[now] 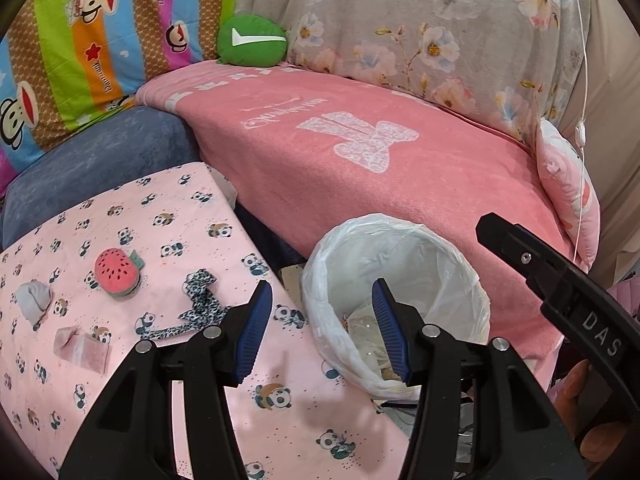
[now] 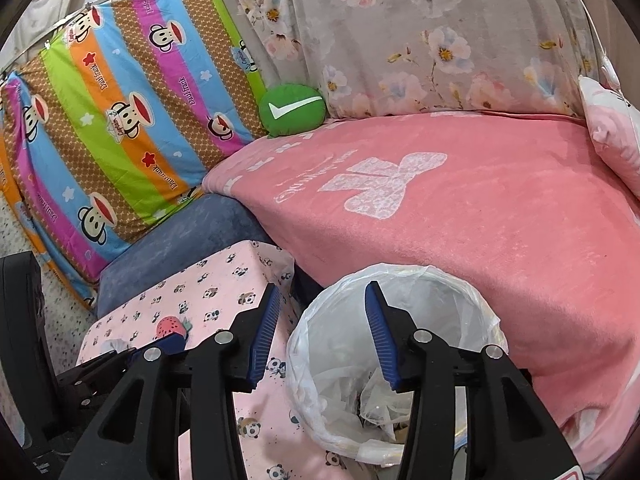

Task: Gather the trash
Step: 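Move both tools back over the table items, then grasp the pink-white wipe packet with the left tool while the right tool grasps the leopard hair tie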

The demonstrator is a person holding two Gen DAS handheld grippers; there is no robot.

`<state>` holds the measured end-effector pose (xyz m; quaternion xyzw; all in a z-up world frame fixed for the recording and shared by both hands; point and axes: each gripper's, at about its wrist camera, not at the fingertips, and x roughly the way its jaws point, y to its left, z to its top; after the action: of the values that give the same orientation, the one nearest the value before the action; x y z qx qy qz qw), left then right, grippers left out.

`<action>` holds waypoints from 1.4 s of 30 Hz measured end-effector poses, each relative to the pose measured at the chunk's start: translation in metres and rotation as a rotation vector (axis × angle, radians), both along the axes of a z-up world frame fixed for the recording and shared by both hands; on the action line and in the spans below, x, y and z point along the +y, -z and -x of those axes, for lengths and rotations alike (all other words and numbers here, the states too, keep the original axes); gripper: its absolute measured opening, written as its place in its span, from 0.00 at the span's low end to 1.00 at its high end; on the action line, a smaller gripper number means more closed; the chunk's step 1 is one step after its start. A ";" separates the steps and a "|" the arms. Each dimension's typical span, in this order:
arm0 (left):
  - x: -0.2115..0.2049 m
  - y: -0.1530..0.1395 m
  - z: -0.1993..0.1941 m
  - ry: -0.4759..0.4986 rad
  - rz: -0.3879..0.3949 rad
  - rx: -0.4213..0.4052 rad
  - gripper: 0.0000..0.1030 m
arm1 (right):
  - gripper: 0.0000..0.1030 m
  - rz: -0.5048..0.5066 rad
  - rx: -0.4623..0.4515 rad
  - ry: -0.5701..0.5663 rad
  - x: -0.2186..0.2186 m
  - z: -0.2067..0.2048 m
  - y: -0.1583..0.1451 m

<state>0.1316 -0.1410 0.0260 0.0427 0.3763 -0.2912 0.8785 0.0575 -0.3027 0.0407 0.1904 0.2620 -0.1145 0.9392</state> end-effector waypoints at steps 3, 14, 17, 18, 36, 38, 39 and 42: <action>0.012 0.003 -0.003 -0.027 -0.002 0.007 0.54 | 0.44 0.005 0.012 -0.019 0.011 -0.004 0.003; 0.066 0.019 -0.017 -0.145 -0.019 0.031 0.63 | 0.48 0.020 0.054 -0.093 0.051 -0.020 0.014; 0.086 0.025 -0.023 -0.187 -0.022 0.035 0.65 | 0.50 0.025 0.068 -0.114 0.063 -0.026 0.019; 0.092 0.026 -0.024 -0.199 -0.028 0.034 0.66 | 0.50 0.025 0.074 -0.122 0.067 -0.029 0.021; 0.223 0.088 -0.077 -0.497 -0.119 0.114 0.87 | 0.50 0.038 0.245 -0.241 0.135 -0.099 0.089; 0.237 0.096 -0.085 -0.528 -0.120 0.136 0.87 | 0.50 0.041 0.258 -0.246 0.140 -0.109 0.097; 0.244 0.100 -0.089 -0.542 -0.115 0.152 0.87 | 0.50 0.041 0.264 -0.247 0.141 -0.114 0.100; 0.257 0.112 -0.099 -0.568 -0.102 0.191 0.88 | 0.50 0.039 0.279 -0.251 0.146 -0.129 0.108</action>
<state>0.2311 0.1164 -0.0858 -0.0479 0.4682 -0.0175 0.8822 0.1865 -0.1569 -0.0671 0.1201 0.4093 -0.0267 0.9041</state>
